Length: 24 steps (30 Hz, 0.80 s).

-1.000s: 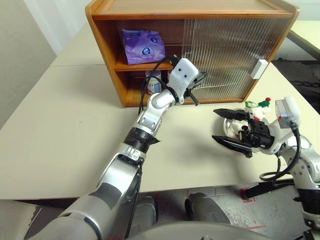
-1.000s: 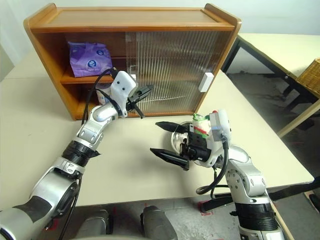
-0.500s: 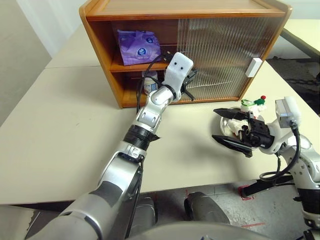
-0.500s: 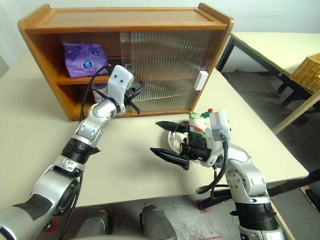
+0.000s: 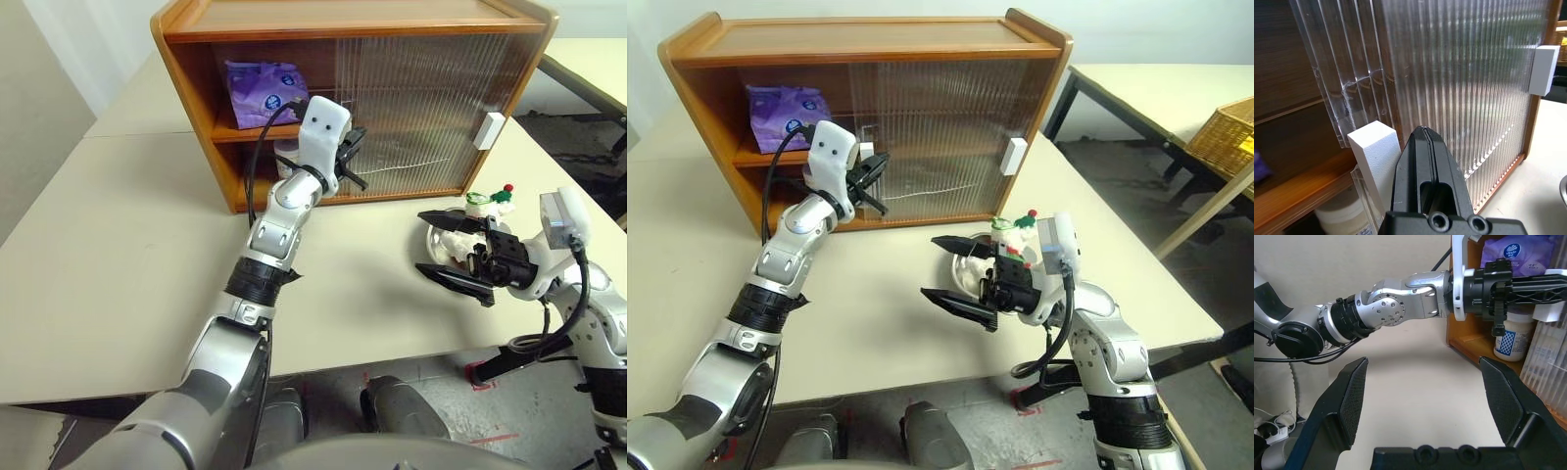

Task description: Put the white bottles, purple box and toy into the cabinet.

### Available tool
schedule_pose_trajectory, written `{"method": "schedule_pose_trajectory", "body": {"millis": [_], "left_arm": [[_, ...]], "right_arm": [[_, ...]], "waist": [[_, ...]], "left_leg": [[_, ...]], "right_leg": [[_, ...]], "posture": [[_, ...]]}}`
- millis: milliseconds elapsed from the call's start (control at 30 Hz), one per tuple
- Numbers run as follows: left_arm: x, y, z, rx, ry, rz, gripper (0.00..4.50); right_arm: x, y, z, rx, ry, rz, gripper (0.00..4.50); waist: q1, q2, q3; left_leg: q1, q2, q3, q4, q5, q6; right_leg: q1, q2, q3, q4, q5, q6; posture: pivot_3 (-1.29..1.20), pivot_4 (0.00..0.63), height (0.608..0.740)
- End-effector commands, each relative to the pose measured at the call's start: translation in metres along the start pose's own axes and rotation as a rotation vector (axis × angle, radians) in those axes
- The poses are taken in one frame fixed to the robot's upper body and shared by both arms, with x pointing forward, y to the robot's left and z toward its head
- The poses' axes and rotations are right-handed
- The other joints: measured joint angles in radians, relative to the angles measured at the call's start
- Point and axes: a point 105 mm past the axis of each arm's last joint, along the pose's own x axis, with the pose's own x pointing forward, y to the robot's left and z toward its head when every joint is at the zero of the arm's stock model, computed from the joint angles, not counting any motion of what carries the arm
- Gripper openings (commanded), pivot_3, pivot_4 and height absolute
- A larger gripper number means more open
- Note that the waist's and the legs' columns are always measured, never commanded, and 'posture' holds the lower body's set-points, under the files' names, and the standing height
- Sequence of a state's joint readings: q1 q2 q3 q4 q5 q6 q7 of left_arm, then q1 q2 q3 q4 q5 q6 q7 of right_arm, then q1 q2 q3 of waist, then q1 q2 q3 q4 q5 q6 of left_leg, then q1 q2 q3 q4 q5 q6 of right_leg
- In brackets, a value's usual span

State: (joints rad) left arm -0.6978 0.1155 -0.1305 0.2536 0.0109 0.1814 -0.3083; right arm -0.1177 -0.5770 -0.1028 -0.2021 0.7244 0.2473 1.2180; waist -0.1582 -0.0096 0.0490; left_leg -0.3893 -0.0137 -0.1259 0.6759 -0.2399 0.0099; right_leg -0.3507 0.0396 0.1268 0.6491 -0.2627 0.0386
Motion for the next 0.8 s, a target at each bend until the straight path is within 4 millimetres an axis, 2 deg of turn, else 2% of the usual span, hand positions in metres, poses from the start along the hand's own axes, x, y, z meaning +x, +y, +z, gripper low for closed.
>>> {"method": "schedule_pose_trajectory", "body": {"millis": [33,433,800], "left_arm": [[-0.012,0.034,-0.011,-0.006,0.047,0.130,0.03],[-0.023,0.050,-0.015,-0.015,0.071,0.206,0.03],[-0.043,0.073,-0.017,-0.001,0.092,0.286,0.03]], "right_arm": [[0.001,0.000,0.000,-0.004,0.021,0.007,4.50],[-0.001,-0.001,0.000,-0.002,0.022,0.009,4.50],[-0.003,-0.011,0.010,0.000,-0.081,-0.064,4.50]], "waist": [[-0.003,0.000,0.000],[-0.006,0.000,0.000],[-0.006,0.001,0.001]], "left_leg": [[0.002,0.000,0.000,0.000,0.000,0.000],[0.003,0.000,-0.003,-0.001,0.000,-0.001],[0.004,0.000,-0.002,-0.004,0.000,-0.002]], "right_leg": [[0.001,0.000,0.000,0.000,0.000,0.000],[0.001,0.000,0.004,0.000,0.000,0.000],[-0.001,0.001,0.004,0.000,0.001,-0.002]], "posture": [[-0.21,0.038,0.740],[-0.21,0.038,0.740],[-0.19,0.044,0.740]]}}
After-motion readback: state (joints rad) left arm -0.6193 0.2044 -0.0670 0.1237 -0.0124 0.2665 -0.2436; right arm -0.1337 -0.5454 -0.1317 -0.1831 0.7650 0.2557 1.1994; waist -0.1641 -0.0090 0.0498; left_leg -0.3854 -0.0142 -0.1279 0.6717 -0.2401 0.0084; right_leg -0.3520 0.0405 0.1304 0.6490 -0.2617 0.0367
